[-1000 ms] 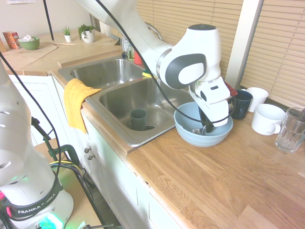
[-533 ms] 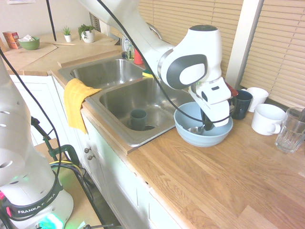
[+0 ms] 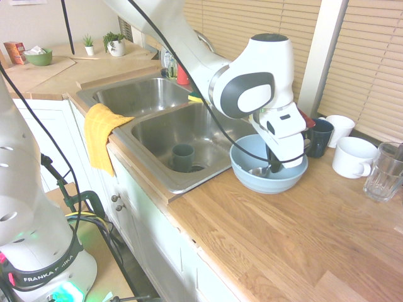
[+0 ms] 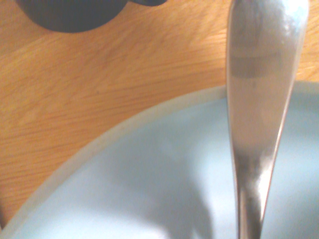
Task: Put the spoon into the sink
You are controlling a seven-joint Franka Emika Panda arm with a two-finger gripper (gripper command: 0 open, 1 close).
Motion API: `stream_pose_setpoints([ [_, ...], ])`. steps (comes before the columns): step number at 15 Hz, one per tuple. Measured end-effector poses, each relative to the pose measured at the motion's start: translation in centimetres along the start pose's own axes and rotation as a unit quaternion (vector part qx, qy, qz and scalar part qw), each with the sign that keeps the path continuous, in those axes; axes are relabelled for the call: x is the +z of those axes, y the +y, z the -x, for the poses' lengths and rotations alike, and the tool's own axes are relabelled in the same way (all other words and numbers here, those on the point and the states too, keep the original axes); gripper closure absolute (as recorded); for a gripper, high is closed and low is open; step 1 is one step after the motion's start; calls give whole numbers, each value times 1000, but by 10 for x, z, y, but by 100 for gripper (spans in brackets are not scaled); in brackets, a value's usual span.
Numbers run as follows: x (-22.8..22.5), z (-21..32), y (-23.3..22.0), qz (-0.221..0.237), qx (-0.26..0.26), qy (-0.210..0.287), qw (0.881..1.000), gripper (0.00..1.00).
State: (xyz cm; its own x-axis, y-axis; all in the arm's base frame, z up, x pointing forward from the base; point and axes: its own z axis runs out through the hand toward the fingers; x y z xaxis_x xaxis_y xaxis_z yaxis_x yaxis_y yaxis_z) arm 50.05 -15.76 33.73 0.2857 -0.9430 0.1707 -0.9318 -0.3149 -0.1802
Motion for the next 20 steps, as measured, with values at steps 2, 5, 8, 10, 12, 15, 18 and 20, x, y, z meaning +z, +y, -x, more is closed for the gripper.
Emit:
stream_pose_setpoints([
  [2, -7, -3, 0, -6, 2, 4, 1000, 100],
  [5, -38, -6, -1, -27, 3, 16, 1000, 100],
  [8, -82, 1, -3, -43, -5, 31, 999, 100],
  [10, -111, 20, -12, -48, -20, 41, 998, 100],
  [12, -133, 57, -29, -48, -47, 49, 996, 100],
  [15, -144, 136, -64, -34, -96, 66, 993, 100],
  [18, -102, 231, -103, 9, -151, 72, 986, 100],
  [20, -49, 276, -117, 51, -177, 64, 981, 100],
])
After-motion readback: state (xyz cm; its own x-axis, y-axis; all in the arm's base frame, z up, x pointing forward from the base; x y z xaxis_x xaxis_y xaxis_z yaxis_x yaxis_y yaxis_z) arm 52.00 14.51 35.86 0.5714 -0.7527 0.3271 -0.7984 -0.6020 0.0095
